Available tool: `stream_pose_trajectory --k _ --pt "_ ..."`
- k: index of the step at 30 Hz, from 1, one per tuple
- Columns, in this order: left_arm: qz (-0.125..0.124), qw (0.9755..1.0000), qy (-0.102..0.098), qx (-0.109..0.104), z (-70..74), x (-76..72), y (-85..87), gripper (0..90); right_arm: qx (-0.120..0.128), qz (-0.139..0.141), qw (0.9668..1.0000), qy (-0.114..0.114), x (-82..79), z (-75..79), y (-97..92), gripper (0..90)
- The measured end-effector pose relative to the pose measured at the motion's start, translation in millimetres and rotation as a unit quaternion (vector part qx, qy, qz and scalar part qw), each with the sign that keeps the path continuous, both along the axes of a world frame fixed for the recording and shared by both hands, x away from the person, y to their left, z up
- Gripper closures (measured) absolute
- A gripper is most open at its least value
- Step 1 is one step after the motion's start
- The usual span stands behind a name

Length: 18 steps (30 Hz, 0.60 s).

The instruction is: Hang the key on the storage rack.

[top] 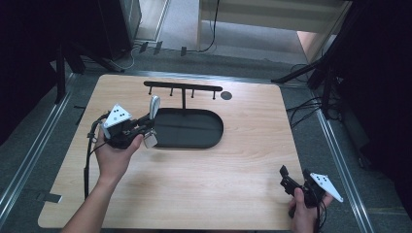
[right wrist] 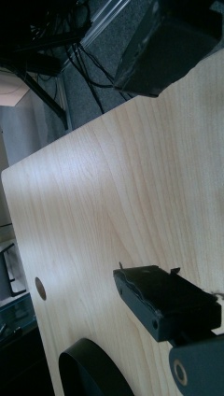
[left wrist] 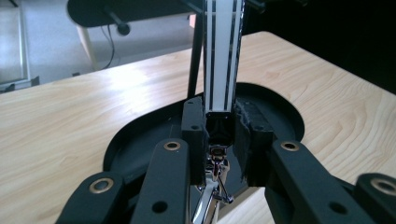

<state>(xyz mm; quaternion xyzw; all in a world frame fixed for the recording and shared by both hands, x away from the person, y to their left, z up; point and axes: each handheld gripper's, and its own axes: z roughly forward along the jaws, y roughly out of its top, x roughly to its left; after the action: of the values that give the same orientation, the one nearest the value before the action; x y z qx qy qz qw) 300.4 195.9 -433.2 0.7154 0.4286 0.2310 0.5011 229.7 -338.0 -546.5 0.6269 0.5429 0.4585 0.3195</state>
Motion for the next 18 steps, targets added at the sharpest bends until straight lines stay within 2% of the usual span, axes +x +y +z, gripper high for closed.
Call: stream_pose_trajectory --k 5,7,18 --pt "-0.013 0.9999 0.000 -0.006 -1.9 6.5 -5.1 75.7 0.000 0.000 1.0000 -0.001 0.0 0.0 -0.2 8.7" --pt "-0.021 0.9997 0.001 -0.014 -3.9 12.5 -8.4 75.6 0.001 0.000 1.0000 -0.001 0.1 0.0 -0.3 8.7" --pt "-0.028 0.9993 0.004 -0.026 -8.7 31.1 -20.5 75.7 0.002 0.000 1.0000 0.001 0.3 0.1 -0.1 8.7"
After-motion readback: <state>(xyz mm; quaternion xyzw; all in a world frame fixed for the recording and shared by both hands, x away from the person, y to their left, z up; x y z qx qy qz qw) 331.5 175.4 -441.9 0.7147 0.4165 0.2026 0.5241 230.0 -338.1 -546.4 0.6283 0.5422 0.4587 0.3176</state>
